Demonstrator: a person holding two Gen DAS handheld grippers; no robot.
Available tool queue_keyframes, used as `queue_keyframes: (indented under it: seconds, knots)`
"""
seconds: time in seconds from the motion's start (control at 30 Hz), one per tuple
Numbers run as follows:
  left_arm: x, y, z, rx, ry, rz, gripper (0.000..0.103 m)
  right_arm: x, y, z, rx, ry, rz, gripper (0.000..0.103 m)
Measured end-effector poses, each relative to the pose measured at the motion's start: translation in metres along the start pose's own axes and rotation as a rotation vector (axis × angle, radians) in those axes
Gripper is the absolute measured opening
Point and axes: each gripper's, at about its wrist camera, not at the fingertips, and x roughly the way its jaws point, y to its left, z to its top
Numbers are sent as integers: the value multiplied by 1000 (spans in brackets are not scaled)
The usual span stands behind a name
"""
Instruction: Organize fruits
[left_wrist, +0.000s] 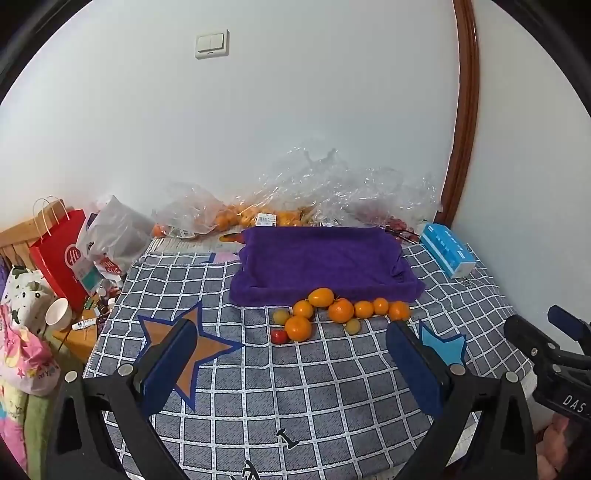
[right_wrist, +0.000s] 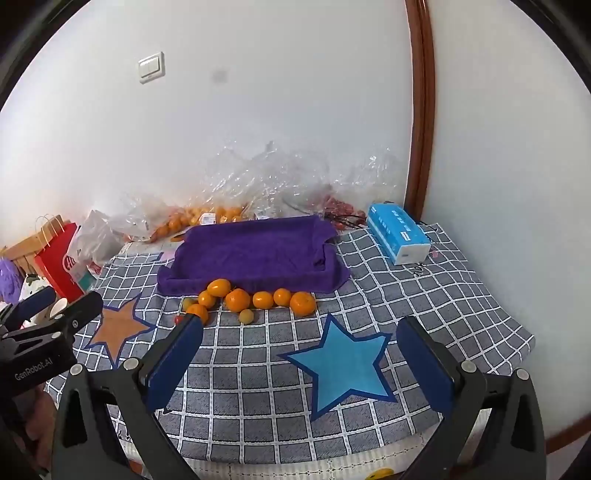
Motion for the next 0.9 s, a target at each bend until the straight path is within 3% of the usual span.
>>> queue_keyframes:
  seconds: [0.9]
  knots:
    - [1,-1,-6,-2,-2,-1,103,-6,2,-3,-5,-14,8,103]
